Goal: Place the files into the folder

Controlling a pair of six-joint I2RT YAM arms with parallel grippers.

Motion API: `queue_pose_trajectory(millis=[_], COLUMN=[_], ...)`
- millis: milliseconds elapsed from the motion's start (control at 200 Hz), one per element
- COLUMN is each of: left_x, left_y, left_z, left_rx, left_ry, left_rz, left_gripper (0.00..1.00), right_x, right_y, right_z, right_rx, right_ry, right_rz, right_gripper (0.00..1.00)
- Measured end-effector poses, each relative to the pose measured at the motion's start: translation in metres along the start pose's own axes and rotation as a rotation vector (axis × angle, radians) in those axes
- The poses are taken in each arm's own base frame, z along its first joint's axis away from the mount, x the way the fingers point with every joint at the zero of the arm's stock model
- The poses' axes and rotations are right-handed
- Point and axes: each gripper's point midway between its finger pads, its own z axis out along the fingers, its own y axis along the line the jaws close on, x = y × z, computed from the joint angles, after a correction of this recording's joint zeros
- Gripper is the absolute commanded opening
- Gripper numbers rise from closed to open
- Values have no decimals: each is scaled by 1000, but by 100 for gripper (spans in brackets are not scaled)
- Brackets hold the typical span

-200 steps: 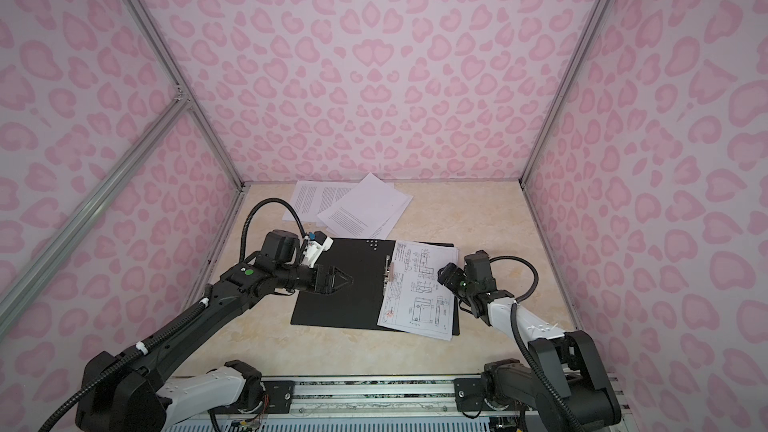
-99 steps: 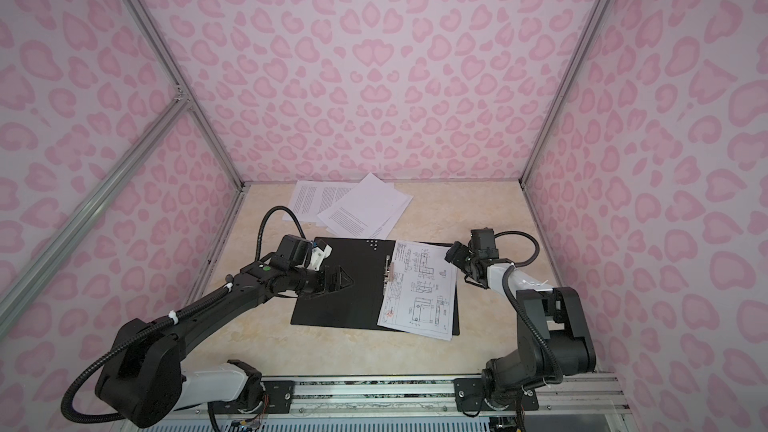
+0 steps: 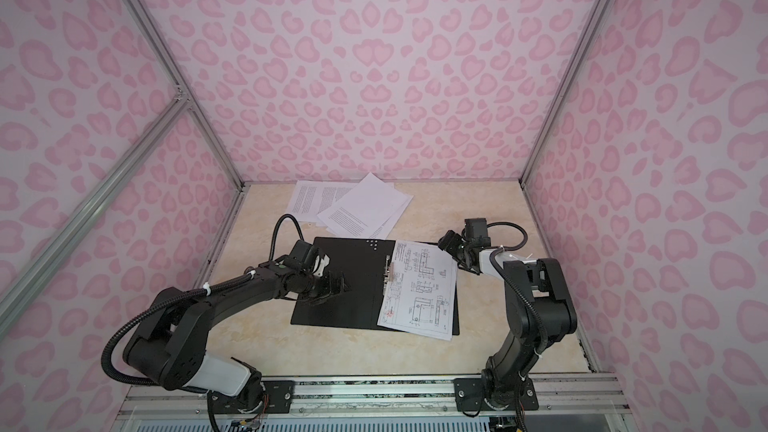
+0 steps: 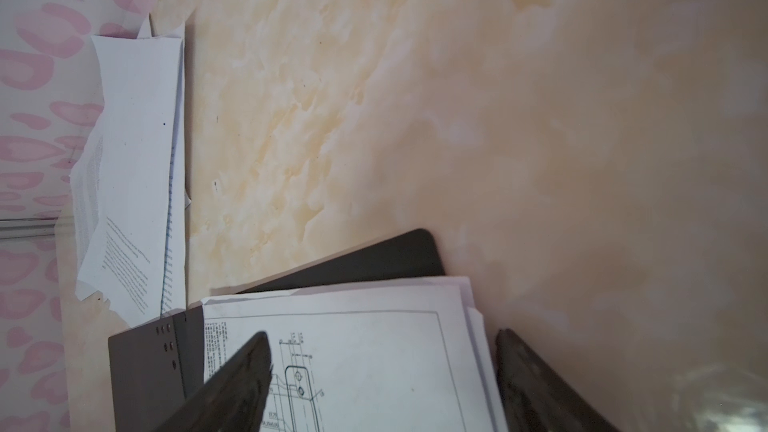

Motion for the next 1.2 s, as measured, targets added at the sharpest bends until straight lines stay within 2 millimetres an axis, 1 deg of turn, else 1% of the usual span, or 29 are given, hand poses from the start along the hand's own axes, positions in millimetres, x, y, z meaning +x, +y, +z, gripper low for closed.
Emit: queue_pose_trajectory(millis=[95, 230, 390, 575, 620, 675, 730, 770, 815, 870, 905, 945, 950, 955, 975, 980, 990, 1000, 1005, 1025, 1030, 1050, 1070, 1080, 1085, 1095, 1105, 1195, 1205], left_x=[0, -7, -9, -9, -9, -9, -8, -8, -8, -7, -6, -4, -4, -4, -4, -4, -4, -3, -3, -3, -3, -3, -3, -2, -2, -1, -1, 2, 2], left_y=[2, -2, -3, -3, -2, -1, -1, 0, 0, 1, 2, 4, 4, 4, 4, 4, 4, 4, 4, 4, 4, 4, 5, 5, 5, 5, 6, 8, 8], left_z=[4, 8, 9, 7, 7, 6, 6, 6, 5, 4, 4, 3, 3, 3, 3, 2, 2, 2, 2, 2, 2, 1, 1, 1, 1, 1, 1, -2, -2], left_rx=[-5, 17, 26, 30, 28, 32, 41, 46, 57, 64, 69, 73, 73, 74, 77, 79, 81, 83, 84, 87, 88, 90, 90, 91, 90, 89, 87, 84, 83], left_ry=[4, -24, -33, -49, -57, -67, -79, -87, -100, -118, -126, -137, -137, -138, -143, -146, -147, -150, -151, -154, -156, -161, -165, -166, -167, -168, -169, -178, -179], left_rz=[-3, 10, 15, 16, 20, 17, 15, 16, 15, 13, 9, 6, 6, 6, 4, 4, 4, 3, 2, 1, 1, 2, 0, 0, 0, 1, 1, 0, 0], left_gripper=[98, 98, 98, 98, 98, 98, 98, 98, 98, 98, 98, 98, 98, 98, 98, 98, 98, 98, 98, 98, 98, 98, 98, 98, 98, 98, 98, 98, 98], right_x=[-1, -2, -2, -5, -7, -8, -9, -6, 2, 15, 25, 43, 43, 45, 51, 56, 58, 65, 65, 74, 78, 89, 99, 102, 106, 112, 118, 165, 171], right_y=[7, 10, 10, 9, 7, 7, 13, 20, 29, 33, 36, 40, 40, 40, 41, 43, 43, 43, 43, 44, 44, 45, 45, 45, 46, 46, 46, 54, 54], right_z=[1, 4, 9, 8, 6, -1, -15, -26, -39, -51, -58, -67, -67, -67, -70, -72, -72, -74, -74, -77, -78, -81, -84, -85, -86, -88, -90, -107, -108], right_rx=[-10, -9, -1, 10, 27, 49, 67, 63, 56, 64, 68, 65, 65, 64, 60, 55, 54, 50, 50, 42, 40, 31, 26, 23, 20, 17, 12, -50, -59], right_ry=[-1, 3, 8, -1, -11, -24, -57, -75, -86, -85, -77, -49, -49, -47, -37, -27, -25, -10, -10, 11, 18, 41, 60, 67, 74, 85, 100, 195, 209], right_rz=[5, 2, 8, 13, 12, -6, -47, -79, -124, -175, -207, -259, -259, -263, -279, -292, -296, -312, -312, -325, -331, -350, -370, -376, -384, -397, -408, -498, -507], right_gripper=[85, 85, 85, 87, 87, 87, 87, 87, 87, 87, 82, 72, 72, 70, 67, 66, 65, 62, 61, 59, 56, 53, 47, 46, 44, 43, 39, 24, 23])
